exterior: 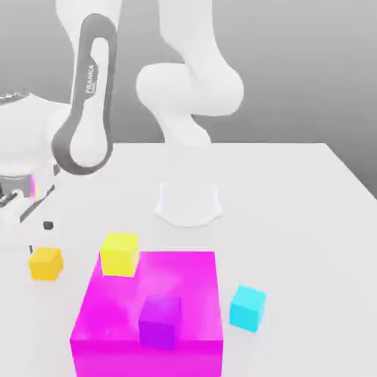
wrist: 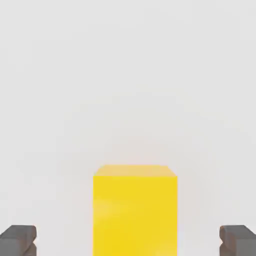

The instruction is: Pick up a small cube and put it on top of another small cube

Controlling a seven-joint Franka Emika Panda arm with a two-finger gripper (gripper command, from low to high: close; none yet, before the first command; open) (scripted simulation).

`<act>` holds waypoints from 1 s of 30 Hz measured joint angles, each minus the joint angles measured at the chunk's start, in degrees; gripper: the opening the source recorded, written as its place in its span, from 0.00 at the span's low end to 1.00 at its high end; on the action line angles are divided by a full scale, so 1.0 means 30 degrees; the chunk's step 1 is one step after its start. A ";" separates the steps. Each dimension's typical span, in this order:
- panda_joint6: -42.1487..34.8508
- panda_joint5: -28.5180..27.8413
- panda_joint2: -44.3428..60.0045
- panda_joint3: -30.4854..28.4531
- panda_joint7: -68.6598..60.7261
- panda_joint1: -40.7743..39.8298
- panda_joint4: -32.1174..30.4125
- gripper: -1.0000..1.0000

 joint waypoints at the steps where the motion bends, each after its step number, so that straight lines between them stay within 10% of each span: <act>1: 0.0213 0.0314 0.0282 0.0225 -0.0231 -0.0154 0.0062 0.50; 12: 0.2409 0.4581 0.3423 0.4929 -0.3432 -0.3881 0.0853 0.50; 13: 0.2551 0.4867 0.3624 0.5346 -0.3648 -0.4233 0.0907 0.00; 30: 0.0774 0.0753 0.0934 0.1415 -0.0563 -0.1238 0.0210 0.00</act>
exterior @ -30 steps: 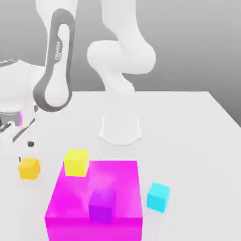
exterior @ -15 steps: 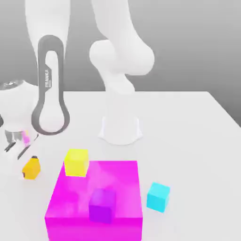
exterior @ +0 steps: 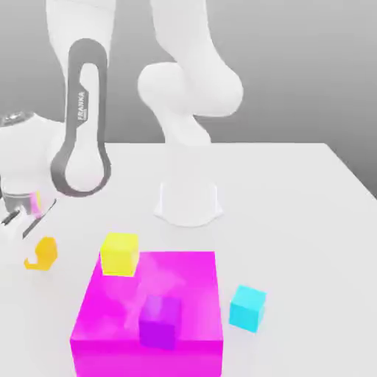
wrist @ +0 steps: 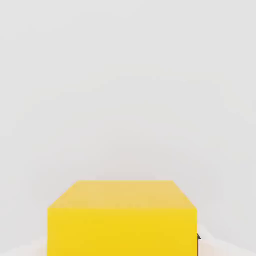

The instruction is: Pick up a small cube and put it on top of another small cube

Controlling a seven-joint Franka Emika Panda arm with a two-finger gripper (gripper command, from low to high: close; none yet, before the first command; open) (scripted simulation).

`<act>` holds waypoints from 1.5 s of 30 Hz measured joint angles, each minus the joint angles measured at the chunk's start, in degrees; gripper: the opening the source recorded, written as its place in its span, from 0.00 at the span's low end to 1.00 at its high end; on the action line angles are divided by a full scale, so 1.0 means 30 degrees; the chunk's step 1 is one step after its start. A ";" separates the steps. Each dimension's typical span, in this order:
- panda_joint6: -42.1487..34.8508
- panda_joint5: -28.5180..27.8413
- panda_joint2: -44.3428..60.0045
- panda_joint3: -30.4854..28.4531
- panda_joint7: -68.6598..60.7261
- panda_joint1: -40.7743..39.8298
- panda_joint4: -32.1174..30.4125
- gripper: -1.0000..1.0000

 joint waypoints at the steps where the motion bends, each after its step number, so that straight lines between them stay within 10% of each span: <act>1: -0.0205 -0.0389 -0.0291 -0.0257 0.0292 0.0168 -0.0069 0.00; 8: -0.1925 -0.2204 -0.1851 -0.0843 0.1263 0.0624 -0.0015 0.00; 29: -1.1957 -0.4157 0.1392 0.7499 -1.4656 0.5613 1.1052 0.00; 45: -0.7535 -0.3405 -0.3349 1.1583 -2.1582 0.8655 0.3047 0.00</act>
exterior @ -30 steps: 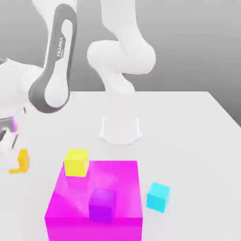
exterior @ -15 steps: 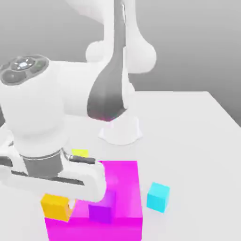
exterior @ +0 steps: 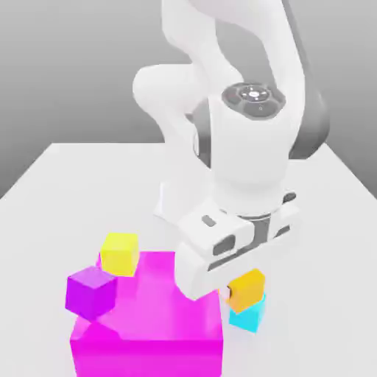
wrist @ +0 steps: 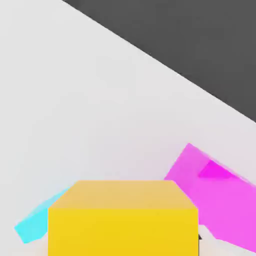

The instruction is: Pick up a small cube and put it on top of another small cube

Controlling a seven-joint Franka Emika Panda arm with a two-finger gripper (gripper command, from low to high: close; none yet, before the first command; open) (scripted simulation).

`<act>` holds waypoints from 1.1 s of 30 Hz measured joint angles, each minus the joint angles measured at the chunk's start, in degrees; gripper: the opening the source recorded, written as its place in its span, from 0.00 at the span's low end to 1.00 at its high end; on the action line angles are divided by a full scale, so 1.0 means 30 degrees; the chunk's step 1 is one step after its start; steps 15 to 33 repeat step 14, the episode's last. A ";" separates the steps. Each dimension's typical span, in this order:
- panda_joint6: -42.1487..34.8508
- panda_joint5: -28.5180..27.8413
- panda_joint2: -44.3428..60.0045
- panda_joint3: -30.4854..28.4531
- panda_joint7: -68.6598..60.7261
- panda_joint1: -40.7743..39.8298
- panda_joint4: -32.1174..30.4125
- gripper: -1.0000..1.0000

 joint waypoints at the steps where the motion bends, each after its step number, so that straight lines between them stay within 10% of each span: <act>1: 0.0456 0.0053 -0.0462 0.0033 -0.0234 0.0334 -0.0690 0.00; 10: 0.5611 -0.1733 0.0945 -0.0123 0.0416 0.1188 -0.3491 0.00; 11: 0.6220 -0.2259 0.1589 -0.0364 0.0794 0.1318 -0.3468 1.00; 33: 0.6220 -0.2259 0.1589 -0.0364 0.0794 0.1316 -0.3468 1.00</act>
